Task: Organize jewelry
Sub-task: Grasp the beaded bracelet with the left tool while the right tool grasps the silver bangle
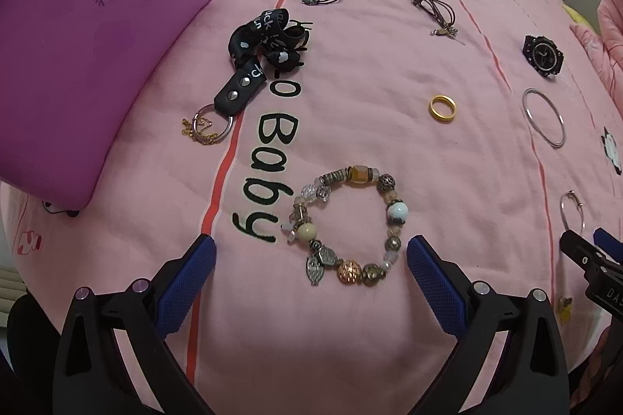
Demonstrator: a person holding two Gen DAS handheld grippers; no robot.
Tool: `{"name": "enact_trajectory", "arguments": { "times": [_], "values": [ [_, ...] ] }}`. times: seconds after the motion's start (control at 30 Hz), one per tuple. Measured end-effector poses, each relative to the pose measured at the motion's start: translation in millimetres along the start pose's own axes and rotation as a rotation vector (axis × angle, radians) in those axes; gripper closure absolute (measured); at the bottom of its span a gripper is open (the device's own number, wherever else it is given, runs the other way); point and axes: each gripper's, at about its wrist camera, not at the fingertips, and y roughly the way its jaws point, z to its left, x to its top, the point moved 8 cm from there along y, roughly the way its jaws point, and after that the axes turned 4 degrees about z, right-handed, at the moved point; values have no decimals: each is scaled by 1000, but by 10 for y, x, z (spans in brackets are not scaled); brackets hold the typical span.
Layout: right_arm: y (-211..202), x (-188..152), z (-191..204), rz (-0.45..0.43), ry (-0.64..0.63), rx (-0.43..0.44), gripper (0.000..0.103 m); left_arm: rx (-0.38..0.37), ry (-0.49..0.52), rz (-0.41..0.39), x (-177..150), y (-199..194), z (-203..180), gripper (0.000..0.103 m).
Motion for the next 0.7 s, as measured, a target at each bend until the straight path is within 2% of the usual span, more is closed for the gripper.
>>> {"name": "enact_trajectory", "arguments": {
  "times": [0.4, 0.6, 0.67, 0.7],
  "values": [
    [121, 59, 19, -27, -42, -45, 10, 85, 60, -28, 122, 143, -122, 5],
    [128, 63, 35, -32, -62, -49, 11, 97, 51, -40, 162, 147, -134, 6],
    [112, 68, 59, -31, -73, -40, 18, 79, 49, -36, 157, 133, -131, 9],
    [101, 67, 85, -31, -82, -38, 21, 64, 50, -36, 152, 122, -144, 17]
  ]
}}
